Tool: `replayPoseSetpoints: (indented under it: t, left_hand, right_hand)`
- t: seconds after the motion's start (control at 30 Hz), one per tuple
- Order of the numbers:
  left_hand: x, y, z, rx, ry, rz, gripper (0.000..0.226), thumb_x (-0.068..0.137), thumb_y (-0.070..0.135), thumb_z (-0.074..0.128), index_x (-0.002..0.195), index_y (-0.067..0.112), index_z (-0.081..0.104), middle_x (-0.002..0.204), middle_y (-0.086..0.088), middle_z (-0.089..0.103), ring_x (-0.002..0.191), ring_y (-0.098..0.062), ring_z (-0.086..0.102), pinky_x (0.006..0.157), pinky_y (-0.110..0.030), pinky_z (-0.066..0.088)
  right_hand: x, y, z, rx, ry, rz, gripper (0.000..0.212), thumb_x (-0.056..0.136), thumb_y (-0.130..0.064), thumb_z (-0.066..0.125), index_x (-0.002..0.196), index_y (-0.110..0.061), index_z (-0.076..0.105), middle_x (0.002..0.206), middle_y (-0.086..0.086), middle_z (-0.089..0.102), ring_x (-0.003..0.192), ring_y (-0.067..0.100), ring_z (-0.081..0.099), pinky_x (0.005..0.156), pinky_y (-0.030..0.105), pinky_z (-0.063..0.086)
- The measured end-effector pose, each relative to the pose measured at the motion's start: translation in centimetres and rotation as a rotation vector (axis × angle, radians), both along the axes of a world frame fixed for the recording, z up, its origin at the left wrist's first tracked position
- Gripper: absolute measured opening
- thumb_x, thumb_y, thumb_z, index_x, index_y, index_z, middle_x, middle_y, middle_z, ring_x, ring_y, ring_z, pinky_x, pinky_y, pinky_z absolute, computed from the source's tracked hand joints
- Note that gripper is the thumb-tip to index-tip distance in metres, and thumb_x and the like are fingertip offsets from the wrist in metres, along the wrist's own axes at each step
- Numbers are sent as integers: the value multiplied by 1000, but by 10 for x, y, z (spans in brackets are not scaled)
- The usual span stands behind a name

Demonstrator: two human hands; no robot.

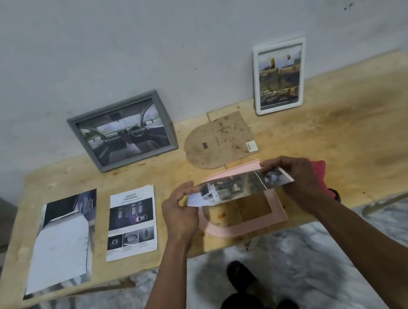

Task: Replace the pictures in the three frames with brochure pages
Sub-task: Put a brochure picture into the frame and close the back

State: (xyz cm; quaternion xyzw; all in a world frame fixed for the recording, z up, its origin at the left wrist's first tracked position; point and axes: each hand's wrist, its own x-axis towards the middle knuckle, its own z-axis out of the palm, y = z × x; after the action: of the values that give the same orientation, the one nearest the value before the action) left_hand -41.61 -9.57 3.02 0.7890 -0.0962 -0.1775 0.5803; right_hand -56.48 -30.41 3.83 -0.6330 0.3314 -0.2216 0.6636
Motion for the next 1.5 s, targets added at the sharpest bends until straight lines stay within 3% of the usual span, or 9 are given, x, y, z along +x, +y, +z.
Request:
replayPoseSetpoints:
  t: [0.17,0.3,0.43,0.57,0.73,0.97,1.13,1.4,1.5]
  left_hand:
    - [17,-19,-6,-22,96,-32,17,79,-10,74,84,7,76,88,2,76,82,-5,68,77,-17,54]
    - [30,-32,-21,-50,166,-35,9,85,2,74,80,9,72,71,2,71,67,-7,63,64,-26,54]
    - [34,-37,-36,16,245,35,11,84,2,75,86,12,73,64,10,68,62,-4,61,61,-30,53]
    - [36,-35,-53,240,255,121,27,77,15,85,96,25,68,84,-9,73,79,-24,71,73,-42,61]
    - [17,-36,-62,409,239,128,31,76,14,85,104,14,70,96,-1,72,87,-19,67,83,-29,56]
    - [-2,-36,-68,632,206,61,40,80,14,80,117,7,68,109,-11,73,94,-27,68,85,-31,52]
    - [-1,-31,-73,681,162,59,46,85,19,76,127,6,64,118,-13,71,105,-30,67,92,-34,52]
    - [6,-30,-77,814,-3,-222,50,76,28,81,118,8,63,118,-13,63,104,-29,60,84,-38,55]
    - [5,-29,-77,929,-45,-315,54,80,30,78,125,11,55,126,-12,55,115,-29,52,91,-38,51]
  right_hand:
    - [8,-18,3,-121,171,-31,17,83,6,69,88,-9,73,82,-5,72,73,-3,66,61,12,51]
    - [17,-37,-14,-73,262,-39,17,84,-4,73,92,-19,71,90,3,74,84,22,71,75,41,60]
    - [24,-39,-23,-9,349,-25,18,82,-4,75,92,-18,69,90,2,73,82,21,71,75,42,60]
    - [26,-38,-37,-2,462,12,27,78,-6,79,101,-11,66,91,4,72,81,21,71,74,44,60]
    - [22,-38,-47,104,527,78,19,88,-4,67,106,-7,62,98,9,70,87,25,69,79,45,59]
    - [21,-38,-66,11,700,108,16,79,-8,65,88,-20,66,88,-1,73,79,17,69,77,39,58]
    - [28,-27,-69,-1,716,106,16,80,-7,63,92,-19,63,82,-4,66,76,15,65,66,28,54]
    - [27,-18,-85,-88,728,51,20,80,-10,68,98,-13,61,88,-2,63,71,9,58,57,22,44]
    - [28,-16,-91,-146,736,49,19,80,-11,70,97,-12,61,92,3,65,75,16,61,63,25,45]
